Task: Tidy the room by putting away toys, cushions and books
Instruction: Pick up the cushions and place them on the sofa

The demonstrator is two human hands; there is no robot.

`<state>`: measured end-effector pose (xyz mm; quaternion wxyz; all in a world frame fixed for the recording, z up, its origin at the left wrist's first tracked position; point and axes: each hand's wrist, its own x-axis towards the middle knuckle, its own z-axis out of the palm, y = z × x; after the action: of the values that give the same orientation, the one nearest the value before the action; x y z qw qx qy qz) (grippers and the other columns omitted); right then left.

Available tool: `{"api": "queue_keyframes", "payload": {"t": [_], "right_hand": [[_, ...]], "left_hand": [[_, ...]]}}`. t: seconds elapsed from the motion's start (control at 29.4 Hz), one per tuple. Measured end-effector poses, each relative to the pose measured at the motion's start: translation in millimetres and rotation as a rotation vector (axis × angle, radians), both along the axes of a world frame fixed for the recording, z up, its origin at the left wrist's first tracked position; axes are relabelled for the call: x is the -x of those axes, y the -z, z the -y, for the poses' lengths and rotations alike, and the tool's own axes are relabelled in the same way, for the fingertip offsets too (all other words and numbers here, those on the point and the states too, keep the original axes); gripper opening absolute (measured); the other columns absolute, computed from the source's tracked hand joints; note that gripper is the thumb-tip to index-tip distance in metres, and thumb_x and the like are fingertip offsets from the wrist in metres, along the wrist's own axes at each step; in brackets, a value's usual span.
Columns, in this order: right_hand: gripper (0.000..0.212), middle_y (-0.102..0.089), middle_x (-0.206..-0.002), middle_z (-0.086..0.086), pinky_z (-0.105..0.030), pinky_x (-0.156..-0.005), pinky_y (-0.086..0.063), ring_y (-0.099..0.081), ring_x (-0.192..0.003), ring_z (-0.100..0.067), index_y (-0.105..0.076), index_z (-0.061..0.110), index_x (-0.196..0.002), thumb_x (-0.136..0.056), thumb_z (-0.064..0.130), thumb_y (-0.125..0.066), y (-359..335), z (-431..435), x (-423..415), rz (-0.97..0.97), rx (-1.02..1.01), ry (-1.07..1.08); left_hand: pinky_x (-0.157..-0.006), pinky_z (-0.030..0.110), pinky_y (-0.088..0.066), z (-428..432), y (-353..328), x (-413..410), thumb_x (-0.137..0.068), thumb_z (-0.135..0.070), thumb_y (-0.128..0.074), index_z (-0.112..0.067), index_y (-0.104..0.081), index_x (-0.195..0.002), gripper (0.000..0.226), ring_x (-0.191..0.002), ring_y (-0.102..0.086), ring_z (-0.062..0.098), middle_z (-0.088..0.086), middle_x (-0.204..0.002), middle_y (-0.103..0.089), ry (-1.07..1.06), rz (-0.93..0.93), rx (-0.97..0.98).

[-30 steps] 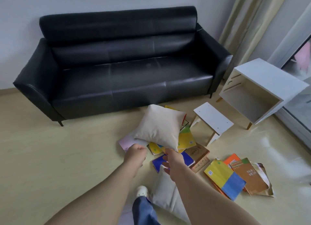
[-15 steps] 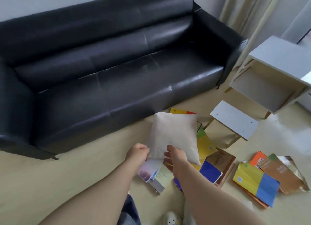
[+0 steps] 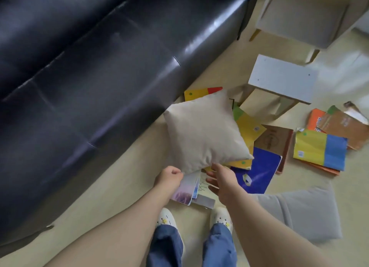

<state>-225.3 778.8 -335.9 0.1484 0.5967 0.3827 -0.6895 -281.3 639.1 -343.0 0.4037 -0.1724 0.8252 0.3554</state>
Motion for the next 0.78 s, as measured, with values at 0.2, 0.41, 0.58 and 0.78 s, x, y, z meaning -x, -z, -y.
{"api": "queue_keyframes", "payload": {"t": [0.2, 0.41, 0.58, 0.78], "right_hand": [[0.02, -0.053, -0.08, -0.002, -0.027, -0.06, -0.038, -0.047, -0.063, -0.015, -0.055, 0.008, -0.11, -0.096, 0.02, -0.047, 123.4, -28.0, 7.4, 0.091, -0.02, -0.024], [0.026, -0.058, -0.086, -0.001, -0.029, -0.065, -0.042, -0.053, -0.073, -0.017, -0.053, 0.012, -0.116, -0.095, 0.025, -0.048, 224.6, -43.5, -13.4, 0.18, -0.038, -0.07], [0.021, -0.057, -0.087, -0.002, -0.03, -0.068, -0.043, -0.053, -0.075, -0.018, -0.053, 0.012, -0.111, -0.096, 0.025, -0.047, 281.6, -44.7, -10.8, 0.183, -0.018, -0.103], [0.026, -0.057, -0.085, 0.0, -0.027, -0.063, -0.044, -0.054, -0.072, -0.016, -0.054, 0.012, -0.117, -0.096, 0.026, -0.047, 303.9, -46.3, 1.2, 0.174, -0.011, -0.11]], "left_hand": [[-0.062, 0.024, -0.038, -30.2, 149.3, 14.6, -0.088, -0.02, -0.053, -0.024, -0.059, -0.084, 0.008, -0.08, -0.054, 0.022, 0.009, -0.099, -0.065, 0.003, 0.07, 0.057], [-0.109, 0.041, -0.029, -40.3, 255.6, 11.0, -0.081, -0.035, -0.068, -0.017, -0.022, -0.148, 0.083, -0.137, -0.03, 0.028, 0.009, -0.151, -0.026, -0.338, 0.205, 0.048], [-0.113, 0.049, -0.016, -34.4, 325.1, 16.1, -0.078, -0.048, -0.069, -0.023, -0.009, -0.151, 0.098, -0.143, -0.018, 0.024, 0.004, -0.157, -0.014, -0.548, 0.334, -0.035], [-0.115, 0.053, -0.017, -45.7, 356.6, 25.8, -0.073, -0.058, -0.069, -0.028, -0.006, -0.151, 0.104, -0.144, -0.019, 0.024, 0.001, -0.159, -0.011, -0.596, 0.414, -0.107]]}}
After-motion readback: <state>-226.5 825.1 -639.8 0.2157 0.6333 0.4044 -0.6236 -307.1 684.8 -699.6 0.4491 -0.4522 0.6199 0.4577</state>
